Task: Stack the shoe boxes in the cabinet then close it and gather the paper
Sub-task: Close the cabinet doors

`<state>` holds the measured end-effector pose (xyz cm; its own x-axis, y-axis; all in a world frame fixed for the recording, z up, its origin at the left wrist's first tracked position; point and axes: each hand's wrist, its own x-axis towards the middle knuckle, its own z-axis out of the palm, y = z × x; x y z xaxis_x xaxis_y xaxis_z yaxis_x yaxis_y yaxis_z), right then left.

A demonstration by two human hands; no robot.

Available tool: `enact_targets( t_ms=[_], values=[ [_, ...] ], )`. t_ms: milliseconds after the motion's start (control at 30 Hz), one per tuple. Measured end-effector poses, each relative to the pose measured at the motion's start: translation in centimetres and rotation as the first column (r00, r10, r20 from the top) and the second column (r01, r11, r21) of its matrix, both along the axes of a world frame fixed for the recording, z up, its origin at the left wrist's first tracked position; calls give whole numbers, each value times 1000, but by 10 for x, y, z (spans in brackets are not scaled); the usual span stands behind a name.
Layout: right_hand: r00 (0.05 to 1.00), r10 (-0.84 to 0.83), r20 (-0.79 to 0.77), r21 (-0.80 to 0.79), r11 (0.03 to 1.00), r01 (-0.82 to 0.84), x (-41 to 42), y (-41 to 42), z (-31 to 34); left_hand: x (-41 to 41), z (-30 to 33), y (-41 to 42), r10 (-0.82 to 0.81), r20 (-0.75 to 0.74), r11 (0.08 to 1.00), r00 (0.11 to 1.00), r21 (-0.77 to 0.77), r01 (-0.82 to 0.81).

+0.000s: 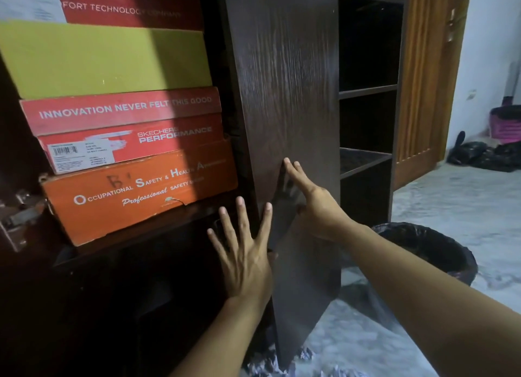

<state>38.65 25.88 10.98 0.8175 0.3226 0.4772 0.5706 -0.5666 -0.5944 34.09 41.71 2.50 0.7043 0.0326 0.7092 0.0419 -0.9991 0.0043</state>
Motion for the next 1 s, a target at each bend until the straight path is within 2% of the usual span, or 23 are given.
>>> enact_targets(
  t_ms=[267,367,500,700,800,1000],
  values=[
    [993,-108,36,-99,989,112,20,34,-15,13,9,15,47,-104,999,993,29,-44],
    [991,-133,8,-127,983,132,22,43,-14,13,18,19,43,-186,999,982,20,-40],
    [991,-132,-11,-155,980,129,26,52,-15,11,31,25,-42,-350,998,936,25,54],
    [990,-133,-56,-188,975,120,31,60,-19,13,46,34,-52,-466,998,883,4,62],
    [986,-134,-98,-242,964,107,33,59,-23,12,53,34,-82,-536,996,840,-65,56],
    [988,-124,-95,-338,937,85,24,57,-14,-10,71,28,-145,-531,979,835,-201,42]
  ],
)
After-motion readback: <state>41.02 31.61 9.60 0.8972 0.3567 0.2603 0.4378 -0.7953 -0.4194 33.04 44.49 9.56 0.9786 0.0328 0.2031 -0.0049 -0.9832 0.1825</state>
